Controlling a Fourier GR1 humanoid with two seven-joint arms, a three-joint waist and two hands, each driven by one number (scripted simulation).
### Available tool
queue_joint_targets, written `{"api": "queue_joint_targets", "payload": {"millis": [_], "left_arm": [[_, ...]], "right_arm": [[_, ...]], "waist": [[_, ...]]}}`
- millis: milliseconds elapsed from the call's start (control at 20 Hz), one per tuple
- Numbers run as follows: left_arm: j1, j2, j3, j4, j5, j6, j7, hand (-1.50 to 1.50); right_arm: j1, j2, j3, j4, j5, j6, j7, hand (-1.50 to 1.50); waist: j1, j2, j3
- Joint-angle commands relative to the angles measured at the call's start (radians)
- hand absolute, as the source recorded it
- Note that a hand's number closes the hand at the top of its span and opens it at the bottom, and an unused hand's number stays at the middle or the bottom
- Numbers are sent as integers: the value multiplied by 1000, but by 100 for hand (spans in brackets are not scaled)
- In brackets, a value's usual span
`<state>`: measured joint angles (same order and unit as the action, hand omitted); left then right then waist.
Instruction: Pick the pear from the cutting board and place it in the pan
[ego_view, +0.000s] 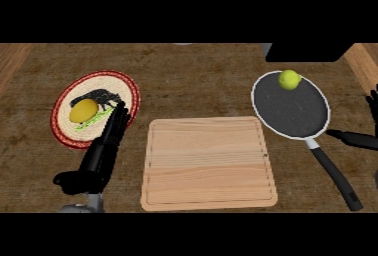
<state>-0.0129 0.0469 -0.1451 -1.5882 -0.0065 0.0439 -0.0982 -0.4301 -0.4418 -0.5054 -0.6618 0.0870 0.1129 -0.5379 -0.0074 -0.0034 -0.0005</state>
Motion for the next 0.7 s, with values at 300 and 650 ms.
{"api": "queue_joint_targets", "payload": {"millis": [300, 650], "left_arm": [[-11, -28, -6, -23, -28, 10, 38, 0], [-12, 9, 50, 19, 5, -65, -5, 0]], "right_arm": [[268, 51, 77, -376, -52, 19, 95, -150], [327, 67, 91, -375, -30, -14, 51, -150]], "waist": [[4, 2, 0], [8, 3, 1]]}}
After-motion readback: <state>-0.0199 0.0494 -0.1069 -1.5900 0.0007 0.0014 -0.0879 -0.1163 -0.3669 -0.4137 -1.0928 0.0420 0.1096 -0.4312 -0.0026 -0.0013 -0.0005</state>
